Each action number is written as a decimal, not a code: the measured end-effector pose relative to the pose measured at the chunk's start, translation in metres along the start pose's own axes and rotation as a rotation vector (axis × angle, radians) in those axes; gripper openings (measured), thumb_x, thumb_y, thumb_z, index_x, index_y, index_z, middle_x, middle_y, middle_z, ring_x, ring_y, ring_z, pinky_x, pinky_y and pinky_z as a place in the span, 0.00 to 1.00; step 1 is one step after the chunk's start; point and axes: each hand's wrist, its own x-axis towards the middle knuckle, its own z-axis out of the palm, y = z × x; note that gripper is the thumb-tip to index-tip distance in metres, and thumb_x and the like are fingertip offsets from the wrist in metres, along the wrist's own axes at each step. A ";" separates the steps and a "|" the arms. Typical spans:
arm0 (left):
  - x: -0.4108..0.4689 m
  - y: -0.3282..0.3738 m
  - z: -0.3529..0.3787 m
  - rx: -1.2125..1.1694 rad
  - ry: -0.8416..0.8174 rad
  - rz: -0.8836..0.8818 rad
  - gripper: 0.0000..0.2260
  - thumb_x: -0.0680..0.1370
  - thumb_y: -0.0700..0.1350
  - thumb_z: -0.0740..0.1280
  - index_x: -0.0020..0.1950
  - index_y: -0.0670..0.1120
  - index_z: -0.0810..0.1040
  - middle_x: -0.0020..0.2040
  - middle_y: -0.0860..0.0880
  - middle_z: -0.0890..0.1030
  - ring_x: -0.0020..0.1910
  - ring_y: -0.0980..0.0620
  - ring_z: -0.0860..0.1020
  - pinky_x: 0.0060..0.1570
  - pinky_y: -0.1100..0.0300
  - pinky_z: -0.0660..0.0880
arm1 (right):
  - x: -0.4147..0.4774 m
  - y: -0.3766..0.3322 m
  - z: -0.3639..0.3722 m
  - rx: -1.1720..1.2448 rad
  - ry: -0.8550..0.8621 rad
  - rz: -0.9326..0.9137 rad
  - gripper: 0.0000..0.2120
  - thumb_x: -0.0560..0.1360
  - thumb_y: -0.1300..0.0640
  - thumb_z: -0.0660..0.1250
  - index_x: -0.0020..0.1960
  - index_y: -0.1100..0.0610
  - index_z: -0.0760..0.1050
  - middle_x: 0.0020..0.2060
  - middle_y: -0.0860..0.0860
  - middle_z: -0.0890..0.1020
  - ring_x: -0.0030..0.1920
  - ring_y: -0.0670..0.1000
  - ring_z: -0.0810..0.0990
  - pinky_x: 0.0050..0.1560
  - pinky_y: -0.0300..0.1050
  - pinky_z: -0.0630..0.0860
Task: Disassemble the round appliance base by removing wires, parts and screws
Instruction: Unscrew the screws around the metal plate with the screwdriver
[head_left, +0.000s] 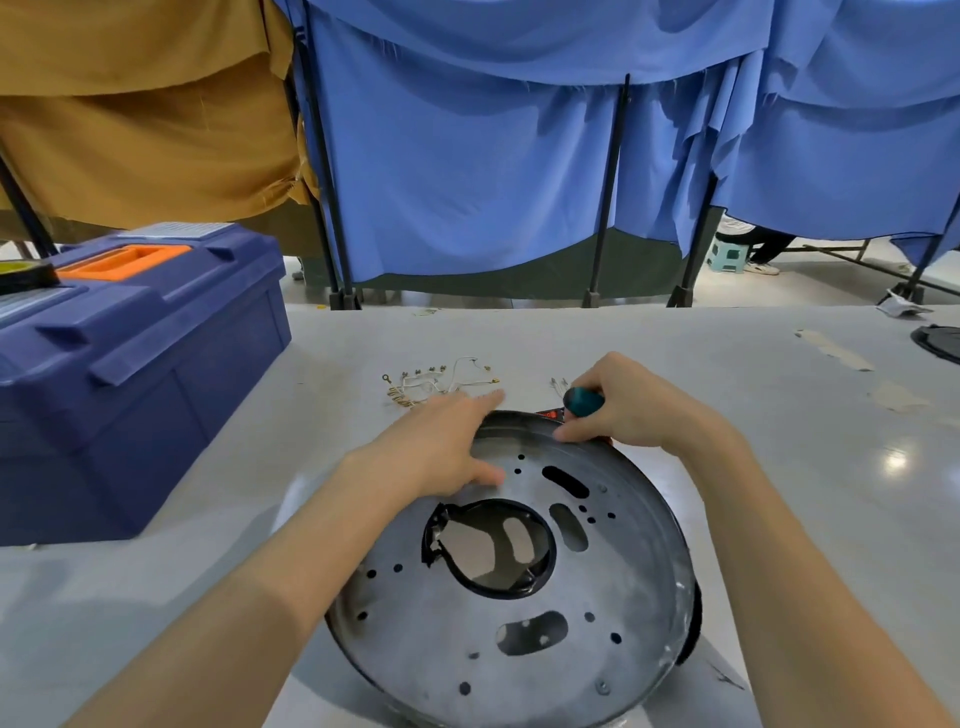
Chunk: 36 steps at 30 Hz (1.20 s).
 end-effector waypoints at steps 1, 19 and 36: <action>0.000 0.003 0.002 -0.009 -0.005 0.032 0.36 0.75 0.56 0.71 0.78 0.58 0.56 0.68 0.46 0.70 0.68 0.43 0.68 0.66 0.48 0.68 | 0.001 0.000 0.001 -0.004 0.025 -0.009 0.15 0.68 0.53 0.78 0.36 0.64 0.78 0.27 0.51 0.72 0.30 0.50 0.69 0.33 0.42 0.67; 0.001 0.008 -0.014 -0.099 -0.044 0.032 0.42 0.66 0.40 0.80 0.74 0.58 0.64 0.69 0.51 0.68 0.69 0.48 0.66 0.66 0.55 0.64 | 0.000 0.002 0.000 -0.023 0.025 -0.031 0.16 0.68 0.55 0.78 0.32 0.64 0.74 0.25 0.51 0.70 0.27 0.49 0.67 0.30 0.40 0.66; 0.005 -0.002 -0.004 -0.062 0.252 -0.099 0.07 0.78 0.50 0.68 0.53 0.49 0.80 0.53 0.47 0.80 0.53 0.45 0.77 0.48 0.53 0.73 | 0.000 0.003 -0.001 0.003 -0.059 -0.023 0.18 0.66 0.55 0.79 0.26 0.55 0.72 0.19 0.44 0.68 0.23 0.44 0.65 0.31 0.41 0.65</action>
